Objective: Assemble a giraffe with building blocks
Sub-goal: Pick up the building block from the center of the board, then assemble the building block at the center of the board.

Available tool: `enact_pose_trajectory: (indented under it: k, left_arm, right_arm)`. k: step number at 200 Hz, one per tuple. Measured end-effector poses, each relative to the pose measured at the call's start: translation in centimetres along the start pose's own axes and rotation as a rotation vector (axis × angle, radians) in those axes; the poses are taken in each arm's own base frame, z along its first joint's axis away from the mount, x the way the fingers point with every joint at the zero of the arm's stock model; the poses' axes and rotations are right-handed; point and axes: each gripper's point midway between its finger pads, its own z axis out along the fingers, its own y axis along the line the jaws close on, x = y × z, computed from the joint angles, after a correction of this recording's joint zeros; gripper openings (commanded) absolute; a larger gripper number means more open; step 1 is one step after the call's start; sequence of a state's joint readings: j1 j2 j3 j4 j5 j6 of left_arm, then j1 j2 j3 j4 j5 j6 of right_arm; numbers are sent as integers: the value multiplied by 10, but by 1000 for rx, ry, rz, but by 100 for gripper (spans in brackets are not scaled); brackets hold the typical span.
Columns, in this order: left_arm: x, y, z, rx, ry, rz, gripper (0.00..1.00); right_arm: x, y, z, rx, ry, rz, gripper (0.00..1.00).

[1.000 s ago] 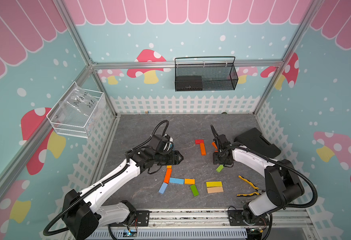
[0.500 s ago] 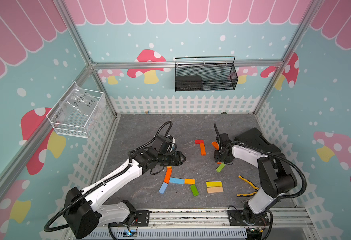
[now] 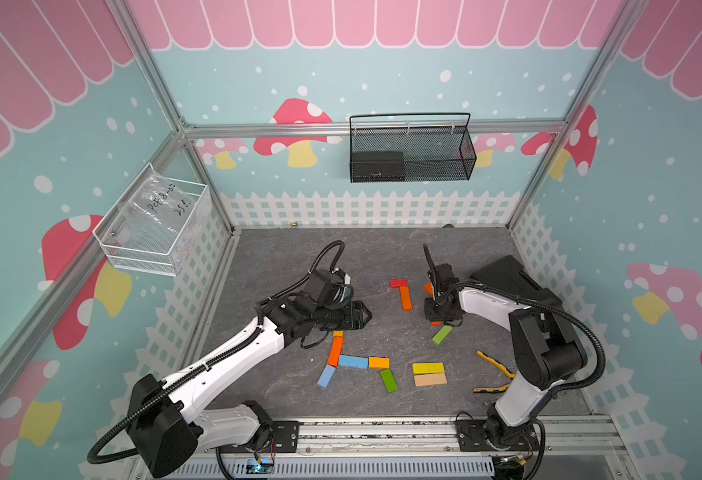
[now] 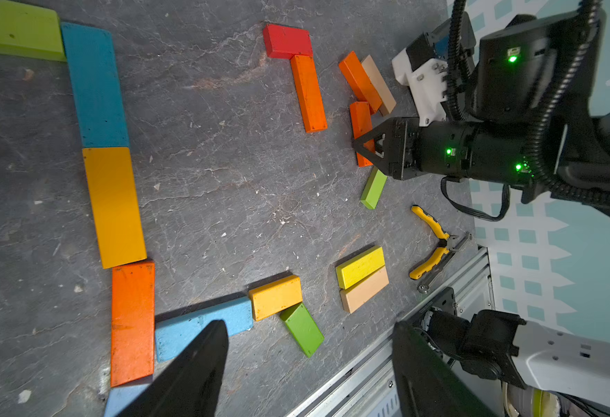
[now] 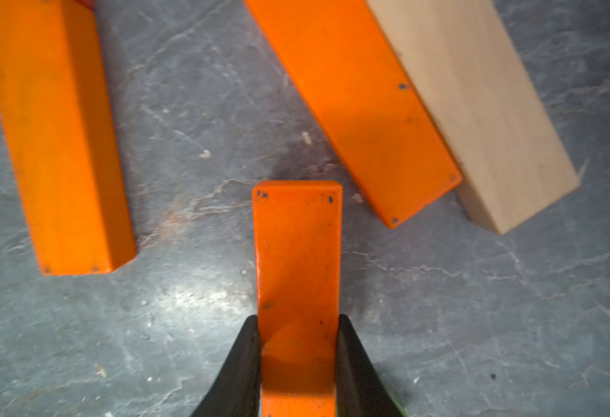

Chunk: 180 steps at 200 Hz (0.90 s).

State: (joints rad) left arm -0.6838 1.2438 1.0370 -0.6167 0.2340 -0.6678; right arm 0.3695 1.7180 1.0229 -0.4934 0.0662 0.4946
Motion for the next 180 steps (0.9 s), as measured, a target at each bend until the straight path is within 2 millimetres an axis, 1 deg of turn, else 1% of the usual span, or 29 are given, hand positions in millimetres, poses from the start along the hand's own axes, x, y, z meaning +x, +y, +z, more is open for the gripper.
enact_pose_trajectory:
  k: [28,47,78,125,165,180]
  left_arm:
    - [0,1,-1,-8,0,4,75]
    - [1,2,-2,-10,0,8,75]
    - [0,2,-7,-9,-9,17,75]
    - [-2,3,-12,-11,-22,15,75]
    - [-2,4,-14,-14,-23,18,75]
    - [-3,4,-14,-12,-26,18,75]
  right_arm:
    - [4,26,-14,-35,-18,-39,14]
    - [8,37,-22,-52,-21,-45,15]
    - [14,44,-26,-61,-21,-34,14]
    - [36,59,-24,-72,21,-45,16]
    - [55,58,-17,-62,65,-29,15]
    - [58,58,-16,-62,72,-23,16]
